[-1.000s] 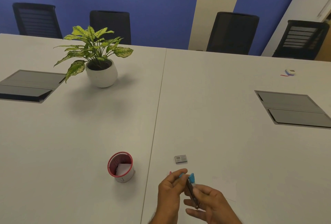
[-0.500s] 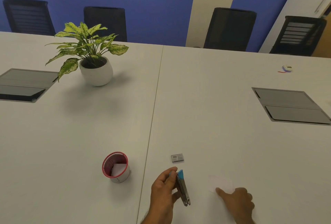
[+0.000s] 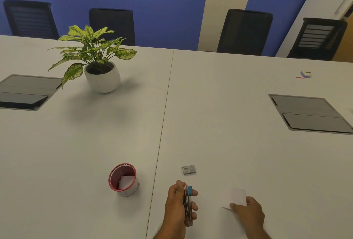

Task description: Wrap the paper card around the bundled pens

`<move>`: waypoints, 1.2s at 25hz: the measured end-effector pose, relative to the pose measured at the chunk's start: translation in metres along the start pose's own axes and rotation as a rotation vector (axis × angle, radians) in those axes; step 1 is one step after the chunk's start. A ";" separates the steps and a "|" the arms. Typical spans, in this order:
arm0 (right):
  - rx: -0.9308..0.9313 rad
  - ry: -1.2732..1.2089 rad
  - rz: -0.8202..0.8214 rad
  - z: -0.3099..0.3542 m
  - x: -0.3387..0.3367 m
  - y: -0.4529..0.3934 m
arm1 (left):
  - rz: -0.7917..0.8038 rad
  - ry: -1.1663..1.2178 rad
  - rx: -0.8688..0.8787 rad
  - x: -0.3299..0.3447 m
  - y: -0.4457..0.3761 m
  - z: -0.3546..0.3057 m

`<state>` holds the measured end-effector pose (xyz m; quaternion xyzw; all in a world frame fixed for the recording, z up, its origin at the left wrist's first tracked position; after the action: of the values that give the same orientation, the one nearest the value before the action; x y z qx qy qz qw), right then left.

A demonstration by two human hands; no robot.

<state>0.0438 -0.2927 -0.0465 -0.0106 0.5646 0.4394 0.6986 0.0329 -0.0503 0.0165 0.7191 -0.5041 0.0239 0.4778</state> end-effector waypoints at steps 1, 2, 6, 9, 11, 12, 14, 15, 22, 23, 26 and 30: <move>0.013 -0.091 0.026 0.001 0.000 0.003 | -0.006 -0.022 0.002 -0.001 -0.001 0.000; 0.041 -0.232 0.077 0.003 0.000 0.007 | -0.015 -0.054 0.012 -0.002 -0.002 0.000; 0.072 -0.766 0.436 0.030 -0.002 0.037 | -0.077 -0.245 0.042 -0.009 0.000 -0.003; 0.000 -0.816 0.604 0.050 -0.011 0.068 | -0.096 -0.272 0.019 -0.008 0.004 -0.003; -0.073 -0.734 0.643 0.057 -0.015 0.082 | -0.088 -0.299 0.012 -0.004 0.006 -0.002; -0.119 -0.673 0.623 0.058 -0.016 0.086 | -0.080 -0.318 0.017 -0.003 0.007 -0.003; -0.209 -0.570 0.494 0.061 -0.018 0.088 | -0.072 -0.348 0.049 0.000 0.009 -0.004; -0.252 -0.546 0.417 0.063 -0.020 0.088 | -0.071 -0.356 0.068 0.001 0.010 -0.005; -0.069 -0.951 0.660 0.072 -0.021 0.104 | -0.108 -0.343 0.112 0.002 0.011 -0.009; -0.087 -0.924 0.690 0.073 -0.020 0.105 | -0.107 -0.352 0.110 0.002 0.011 -0.009; -0.120 -0.765 0.770 0.072 -0.015 0.108 | -0.096 -0.396 0.121 0.002 0.013 -0.010; -0.243 -0.549 0.752 0.074 -0.016 0.112 | -0.071 -0.427 0.151 0.002 0.013 -0.010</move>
<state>0.0316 -0.1960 0.0473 0.2290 0.2684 0.7110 0.6083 0.0288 -0.0450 0.0322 0.7587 -0.5651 -0.1080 0.3056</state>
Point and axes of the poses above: each hand's wrist, its own y-axis away from the middle knuckle, its own x-axis out of the palm, z = x × y, the point moved 4 cm from there along -y, towards the middle knuckle, and after that the axes turned 15 degrees about y, right-handed, at the moved point
